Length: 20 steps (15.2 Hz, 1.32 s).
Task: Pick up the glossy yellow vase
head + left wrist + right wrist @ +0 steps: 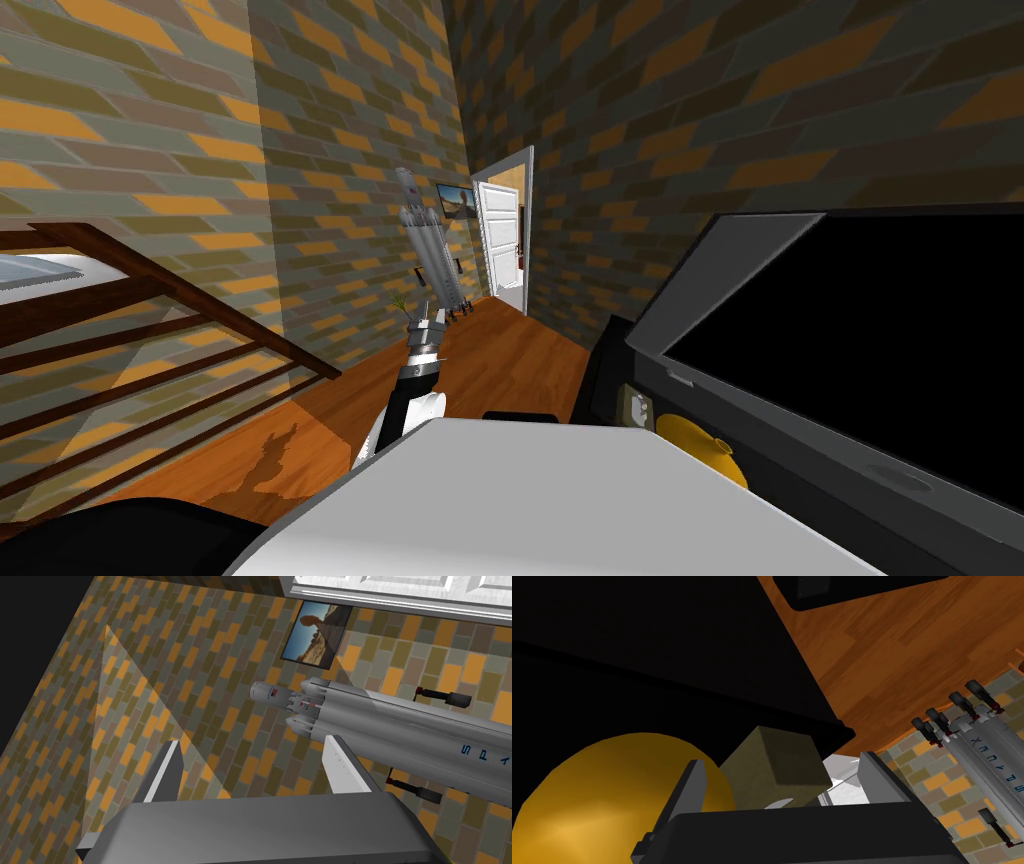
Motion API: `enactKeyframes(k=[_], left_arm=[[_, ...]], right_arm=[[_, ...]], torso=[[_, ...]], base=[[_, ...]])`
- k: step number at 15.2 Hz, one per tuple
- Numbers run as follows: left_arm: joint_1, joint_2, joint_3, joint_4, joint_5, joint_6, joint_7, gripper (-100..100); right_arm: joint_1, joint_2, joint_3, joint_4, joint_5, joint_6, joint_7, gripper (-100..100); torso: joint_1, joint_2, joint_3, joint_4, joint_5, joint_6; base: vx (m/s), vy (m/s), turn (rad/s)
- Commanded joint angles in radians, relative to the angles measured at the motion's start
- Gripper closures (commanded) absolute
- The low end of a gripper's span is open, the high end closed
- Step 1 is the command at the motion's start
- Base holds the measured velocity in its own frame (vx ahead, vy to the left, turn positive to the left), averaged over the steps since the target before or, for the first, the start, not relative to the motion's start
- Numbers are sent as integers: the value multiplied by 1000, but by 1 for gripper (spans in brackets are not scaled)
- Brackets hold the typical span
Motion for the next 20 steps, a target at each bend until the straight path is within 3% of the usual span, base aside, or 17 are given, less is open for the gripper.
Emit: enactKeyframes(k=[1,2,4,7,8,9,10,12,16,20], left_arm=[[0,0,0,0,0,0,0,0],[0,0,0,0,0,0,0,0],[0,0,0,0,0,0,0,0],[0,0,0,0,0,0,0,0],[0,0,0,0,0,0,0,0],[0,0,0,0,0,0,0,0],[0,0,0,0,0,0,0,0],[0,0,0,0,0,0,0,0],[0,0,0,0,0,0,0,0],[0,0,0,0,0,0,0,0]], right_arm=[[4,-32,22,50,7,-19,15,-100],[4,-32,22,66,7,-19,15,-100],[4,-80,61,144,19,-35,36,-100],[4,-102,78,193,25,-43,46,-100],[3,-122,95,229,30,-50,55,-100],[3,-122,95,229,30,-50,55,-100],[1,-140,110,263,35,-56,63,-100],[1,-140,110,263,35,-56,63,-100],[-7,-191,154,363,49,-77,88,-100],[-11,-205,167,390,54,-83,96,-100]], torso=[[0,0,0,0,0,0],[0,1,0,0,0,0],[1,1,0,0,0,0],[2,-4,-2,-1,1,0],[2,-3,-2,-1,1,0],[1,-3,-2,-1,1,0],[1,-2,-1,0,0,0],[0,-1,0,0,0,0],[1,-2,-1,0,0,-1],[0,-3,-1,0,0,-1]], base=[[65,40,83],[69,43,98],[103,61,167],[138,58,122],[119,45,77],[103,35,81],[90,25,110],[68,14,67],[109,40,148],[111,20,62]])
